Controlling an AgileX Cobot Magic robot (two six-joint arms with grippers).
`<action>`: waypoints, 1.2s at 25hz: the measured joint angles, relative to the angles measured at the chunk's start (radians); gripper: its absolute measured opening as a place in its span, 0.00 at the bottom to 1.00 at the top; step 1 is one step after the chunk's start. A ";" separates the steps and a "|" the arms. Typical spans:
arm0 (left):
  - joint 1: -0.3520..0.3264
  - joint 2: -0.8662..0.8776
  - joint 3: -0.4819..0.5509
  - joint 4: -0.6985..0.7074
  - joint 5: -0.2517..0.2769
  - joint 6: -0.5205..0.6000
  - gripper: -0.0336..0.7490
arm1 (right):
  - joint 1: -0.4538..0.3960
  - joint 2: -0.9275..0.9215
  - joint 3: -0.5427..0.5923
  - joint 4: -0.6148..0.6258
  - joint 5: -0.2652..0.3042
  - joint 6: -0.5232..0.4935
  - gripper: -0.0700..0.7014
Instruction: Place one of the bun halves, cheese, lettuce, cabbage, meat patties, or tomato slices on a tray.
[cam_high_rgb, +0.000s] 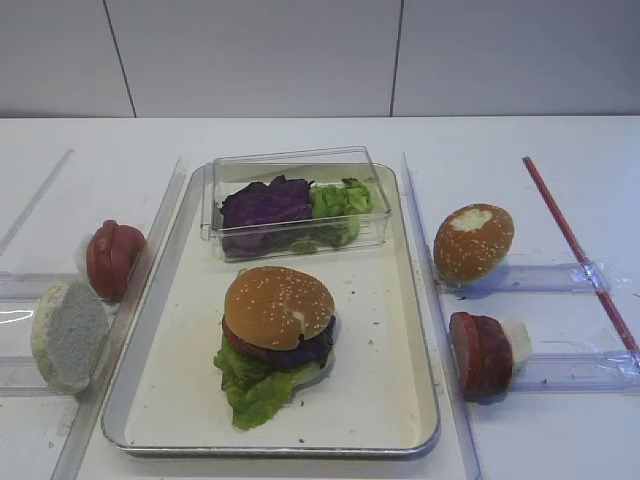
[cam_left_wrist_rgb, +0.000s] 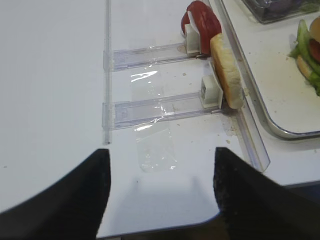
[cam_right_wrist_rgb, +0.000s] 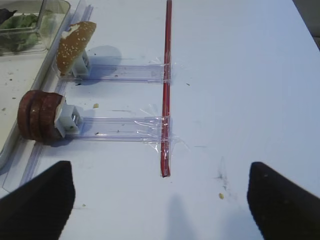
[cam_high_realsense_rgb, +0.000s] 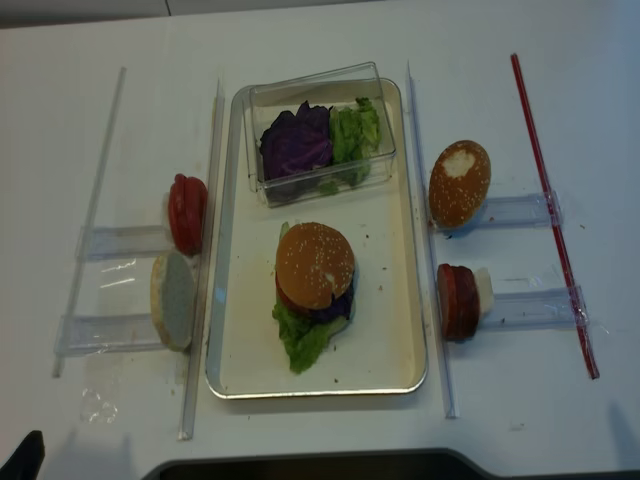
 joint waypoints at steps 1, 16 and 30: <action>0.000 0.000 0.000 0.000 0.000 0.000 0.59 | 0.000 0.000 0.000 0.000 0.000 0.000 0.99; 0.000 0.000 0.000 0.000 0.000 0.000 0.59 | 0.000 0.000 0.000 0.004 -0.002 0.000 0.99; 0.000 0.000 0.000 0.000 0.000 0.000 0.59 | 0.000 0.000 0.000 0.004 -0.002 0.000 0.99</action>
